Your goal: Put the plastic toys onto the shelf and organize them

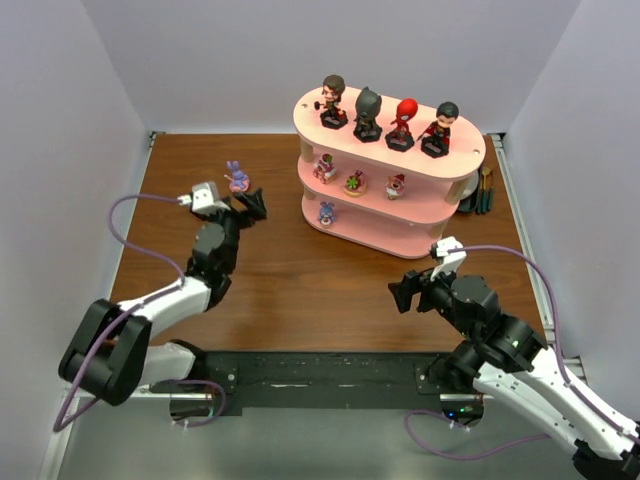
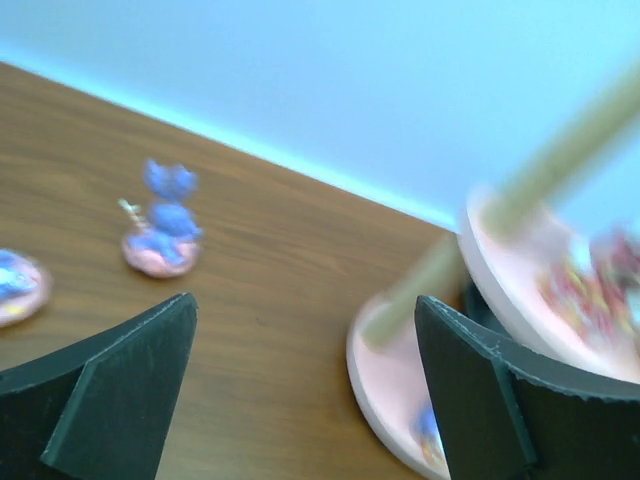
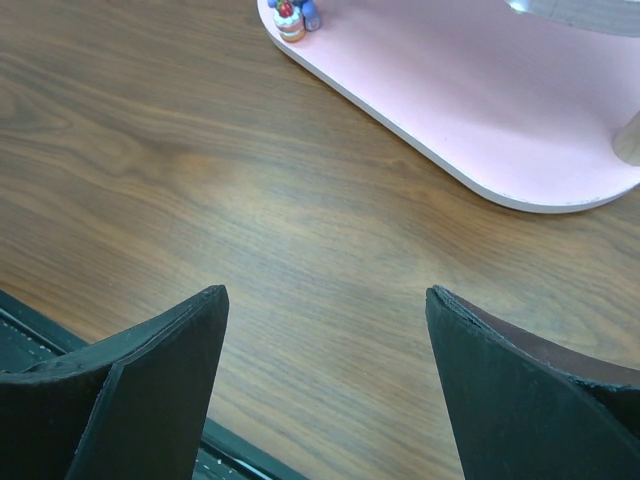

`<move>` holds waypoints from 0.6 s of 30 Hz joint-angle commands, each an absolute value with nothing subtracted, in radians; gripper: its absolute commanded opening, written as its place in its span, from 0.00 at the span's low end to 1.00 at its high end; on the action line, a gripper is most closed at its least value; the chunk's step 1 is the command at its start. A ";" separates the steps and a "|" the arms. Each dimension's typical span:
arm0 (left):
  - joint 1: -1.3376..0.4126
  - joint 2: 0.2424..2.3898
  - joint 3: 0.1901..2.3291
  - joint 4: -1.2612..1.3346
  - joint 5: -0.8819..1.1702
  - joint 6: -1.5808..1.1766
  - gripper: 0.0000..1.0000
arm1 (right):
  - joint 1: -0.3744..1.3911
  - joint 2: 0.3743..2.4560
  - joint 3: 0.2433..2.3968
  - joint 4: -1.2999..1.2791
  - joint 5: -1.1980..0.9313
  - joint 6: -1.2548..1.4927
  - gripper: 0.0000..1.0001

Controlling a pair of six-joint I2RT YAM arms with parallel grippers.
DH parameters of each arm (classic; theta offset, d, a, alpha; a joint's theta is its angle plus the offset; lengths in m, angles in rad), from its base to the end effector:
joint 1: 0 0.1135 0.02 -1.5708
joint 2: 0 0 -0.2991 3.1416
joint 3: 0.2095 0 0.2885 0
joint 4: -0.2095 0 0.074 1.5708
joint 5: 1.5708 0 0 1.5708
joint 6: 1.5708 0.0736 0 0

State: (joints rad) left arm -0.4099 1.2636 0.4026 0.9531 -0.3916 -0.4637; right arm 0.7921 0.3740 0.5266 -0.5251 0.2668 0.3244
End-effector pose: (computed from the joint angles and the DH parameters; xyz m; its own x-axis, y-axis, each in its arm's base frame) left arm 0.2867 -0.0939 0.2367 0.0666 -0.4797 -0.8749 0.0554 0.8773 -0.4768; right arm 0.1167 0.0906 0.2722 -0.4062 0.0261 -0.9134 -0.4059 0.8904 0.2059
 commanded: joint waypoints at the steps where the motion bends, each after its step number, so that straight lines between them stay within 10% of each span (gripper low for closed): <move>1: -0.356 1.216 0.627 0.298 -0.713 -0.609 0.98 | 0.798 0.364 0.565 -0.520 0.249 0.325 0.84; 18: 0.028 1.514 1.021 -0.114 -0.538 -0.755 0.84 | 0.798 0.347 0.555 -0.506 0.222 0.308 0.84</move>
